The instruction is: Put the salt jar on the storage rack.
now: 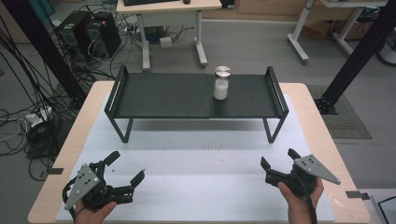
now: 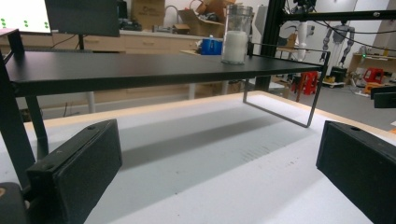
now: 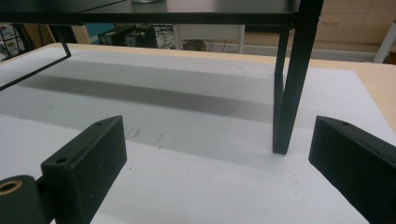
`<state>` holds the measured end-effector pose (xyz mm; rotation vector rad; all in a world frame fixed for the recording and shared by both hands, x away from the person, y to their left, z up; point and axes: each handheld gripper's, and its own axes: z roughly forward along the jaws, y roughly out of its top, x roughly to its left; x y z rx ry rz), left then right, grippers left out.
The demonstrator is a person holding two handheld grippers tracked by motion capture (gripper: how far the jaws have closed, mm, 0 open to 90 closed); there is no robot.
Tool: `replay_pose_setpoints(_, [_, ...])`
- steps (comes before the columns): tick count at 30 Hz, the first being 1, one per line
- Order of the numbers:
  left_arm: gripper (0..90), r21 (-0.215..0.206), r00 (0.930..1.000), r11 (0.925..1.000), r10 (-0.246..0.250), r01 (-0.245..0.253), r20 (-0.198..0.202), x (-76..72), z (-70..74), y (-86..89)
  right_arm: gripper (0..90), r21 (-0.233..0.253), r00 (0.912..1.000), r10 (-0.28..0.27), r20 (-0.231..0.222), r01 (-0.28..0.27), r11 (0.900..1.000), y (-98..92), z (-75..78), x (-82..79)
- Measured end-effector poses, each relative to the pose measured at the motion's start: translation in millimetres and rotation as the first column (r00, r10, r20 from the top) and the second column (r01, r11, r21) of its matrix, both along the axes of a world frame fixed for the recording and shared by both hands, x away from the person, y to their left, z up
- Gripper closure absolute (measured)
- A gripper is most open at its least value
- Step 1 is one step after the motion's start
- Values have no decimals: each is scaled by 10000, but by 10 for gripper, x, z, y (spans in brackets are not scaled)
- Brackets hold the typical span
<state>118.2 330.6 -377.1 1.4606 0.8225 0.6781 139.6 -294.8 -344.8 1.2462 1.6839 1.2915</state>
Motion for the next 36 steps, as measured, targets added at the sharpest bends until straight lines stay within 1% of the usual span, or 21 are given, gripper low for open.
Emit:
replay_pose_setpoints(8, [5,-4,9999,9999,112,-112,-74,9,-16,-3,43,22,9999,101,-140,-101,9999,-15,-25,56])
replay_pose_setpoints(16, [5,97,9999,9999,68,-67,-87,25,11,-26,44,-202,9992,253,-312,-259,9995,-14,-23,114])
replay_pose_setpoints(20, [5,67,9999,9999,141,-141,-92,19,13,-22,44,-160,9992,276,-300,-281,9995,-21,-30,129])
replay_pose_setpoints(29, [5,121,9996,9996,240,-238,-121,3,21,-34,44,-57,9982,421,-429,-424,9991,-38,-81,180])
replay_pose_setpoints(36, [5,154,9996,9996,251,-250,-97,9,31,-69,44,46,9981,471,-402,-470,9989,-74,-123,148])
